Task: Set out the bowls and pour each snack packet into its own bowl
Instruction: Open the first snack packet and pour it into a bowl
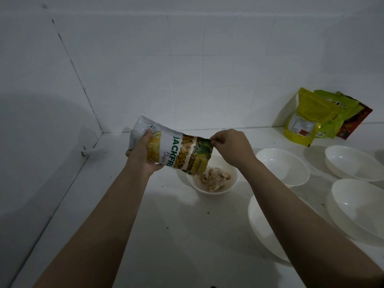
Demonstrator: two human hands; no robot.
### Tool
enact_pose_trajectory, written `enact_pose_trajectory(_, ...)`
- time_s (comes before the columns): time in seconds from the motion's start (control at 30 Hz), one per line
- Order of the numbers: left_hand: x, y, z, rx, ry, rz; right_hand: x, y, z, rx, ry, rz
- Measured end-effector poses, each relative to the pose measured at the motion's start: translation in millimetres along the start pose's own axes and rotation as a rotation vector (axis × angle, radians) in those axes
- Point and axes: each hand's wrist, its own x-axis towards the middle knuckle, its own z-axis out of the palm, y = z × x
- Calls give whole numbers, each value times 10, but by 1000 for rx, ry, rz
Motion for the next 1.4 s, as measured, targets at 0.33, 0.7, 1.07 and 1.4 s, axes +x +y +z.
enact_pose_trajectory(0.33,-5,6,-12,-9,-6,0,24,10,15,-3,-15,8)
enact_pose_trajectory(0.7,-61,32,-24,5,-16,17,9,-26,10,-3,-2,-3)
enact_pose_trajectory(1.07,-77,6,-20,7,-30,3,-33,-86,3,10,54,-16)
enact_pose_trajectory(1.4,-157,-25,87,-69,-101,-19,-91,-164,-58,103,234,-62)
